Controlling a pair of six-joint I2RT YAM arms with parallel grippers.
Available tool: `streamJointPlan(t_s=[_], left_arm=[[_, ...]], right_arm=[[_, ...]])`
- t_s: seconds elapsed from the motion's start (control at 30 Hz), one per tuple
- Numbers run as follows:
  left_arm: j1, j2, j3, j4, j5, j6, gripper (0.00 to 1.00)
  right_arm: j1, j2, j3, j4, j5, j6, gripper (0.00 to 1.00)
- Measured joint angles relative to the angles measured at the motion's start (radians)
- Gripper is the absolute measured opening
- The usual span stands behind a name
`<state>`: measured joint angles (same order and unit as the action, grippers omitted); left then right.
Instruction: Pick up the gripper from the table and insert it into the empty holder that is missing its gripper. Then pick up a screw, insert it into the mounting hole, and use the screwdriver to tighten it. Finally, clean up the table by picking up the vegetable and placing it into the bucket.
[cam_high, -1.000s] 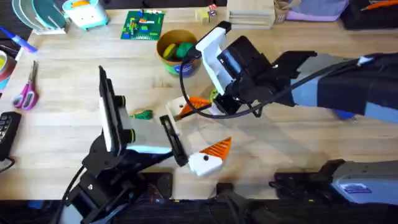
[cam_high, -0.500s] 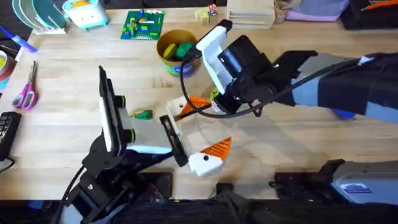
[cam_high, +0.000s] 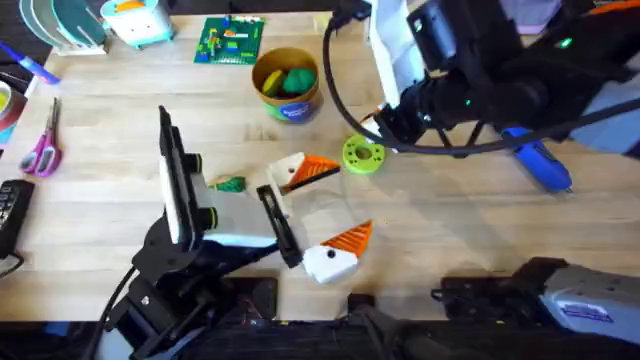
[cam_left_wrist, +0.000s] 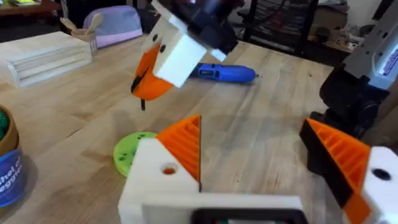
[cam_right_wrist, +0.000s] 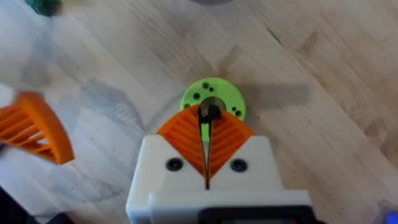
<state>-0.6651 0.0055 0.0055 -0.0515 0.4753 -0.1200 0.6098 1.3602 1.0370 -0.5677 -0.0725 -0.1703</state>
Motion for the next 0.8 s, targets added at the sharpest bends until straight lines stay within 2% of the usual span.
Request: streamJointPlan(t_s=[0.3, 0.5, 0.8], left_arm=[[0.0, 0.0, 0.0, 0.0, 0.0, 0.0, 0.992], [0.0, 0.0, 0.0, 0.0, 0.0, 0.0, 0.993], [0.0, 0.0, 0.0, 0.0, 0.0, 0.0, 0.993]], right_arm=[[0.0, -0.001, 0.261, -0.187, -0.131, 0.006, 0.007], [0.011, -0.002, 0.4, -0.3, -0.163, 0.031, 0.007], [0.153, 0.007, 0.494, -0.33, -0.179, 0.101, 0.007]])
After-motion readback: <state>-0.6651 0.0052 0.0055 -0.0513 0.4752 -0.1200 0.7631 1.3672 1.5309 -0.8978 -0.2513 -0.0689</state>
